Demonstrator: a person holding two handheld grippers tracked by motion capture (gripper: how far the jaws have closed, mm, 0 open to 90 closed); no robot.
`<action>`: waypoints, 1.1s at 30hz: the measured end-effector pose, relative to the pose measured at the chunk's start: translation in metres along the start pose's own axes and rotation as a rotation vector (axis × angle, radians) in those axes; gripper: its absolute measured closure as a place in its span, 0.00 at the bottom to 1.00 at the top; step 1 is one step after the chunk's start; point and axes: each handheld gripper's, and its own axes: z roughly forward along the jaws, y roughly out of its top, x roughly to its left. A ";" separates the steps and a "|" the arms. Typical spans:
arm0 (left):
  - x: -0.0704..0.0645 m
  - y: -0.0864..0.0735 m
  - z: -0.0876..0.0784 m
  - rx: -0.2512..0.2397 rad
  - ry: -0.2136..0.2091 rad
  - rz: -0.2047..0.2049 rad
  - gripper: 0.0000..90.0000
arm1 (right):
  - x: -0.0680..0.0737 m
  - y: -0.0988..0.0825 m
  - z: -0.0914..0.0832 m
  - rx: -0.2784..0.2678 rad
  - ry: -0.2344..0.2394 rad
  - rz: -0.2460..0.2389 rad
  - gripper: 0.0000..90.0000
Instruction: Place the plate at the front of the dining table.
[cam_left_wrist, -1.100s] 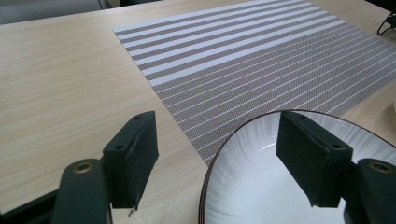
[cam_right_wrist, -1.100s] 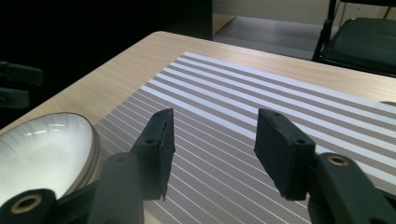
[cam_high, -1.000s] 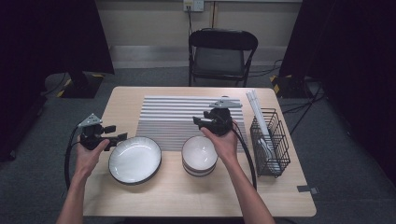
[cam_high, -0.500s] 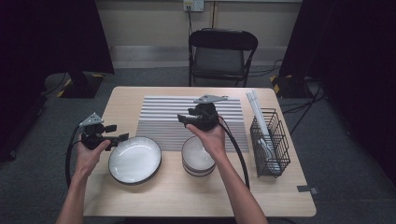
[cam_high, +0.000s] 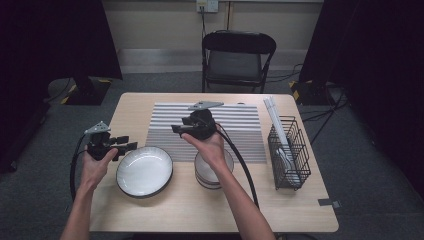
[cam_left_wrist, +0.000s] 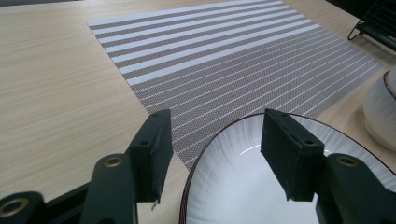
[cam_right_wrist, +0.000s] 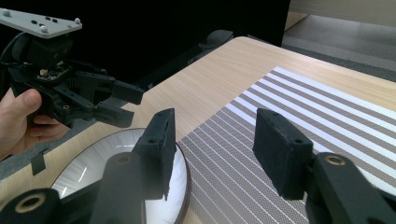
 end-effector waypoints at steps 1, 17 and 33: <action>0.000 0.000 0.000 0.000 0.000 0.000 0.46 | 0.001 0.001 0.002 0.005 0.003 0.001 0.54; 0.002 -0.002 -0.008 -0.026 -0.009 0.000 0.49 | 0.015 0.007 0.031 0.021 0.059 0.011 0.55; 0.007 -0.005 -0.013 -0.034 0.017 0.035 0.31 | 0.033 0.017 0.059 0.049 0.113 -0.007 0.59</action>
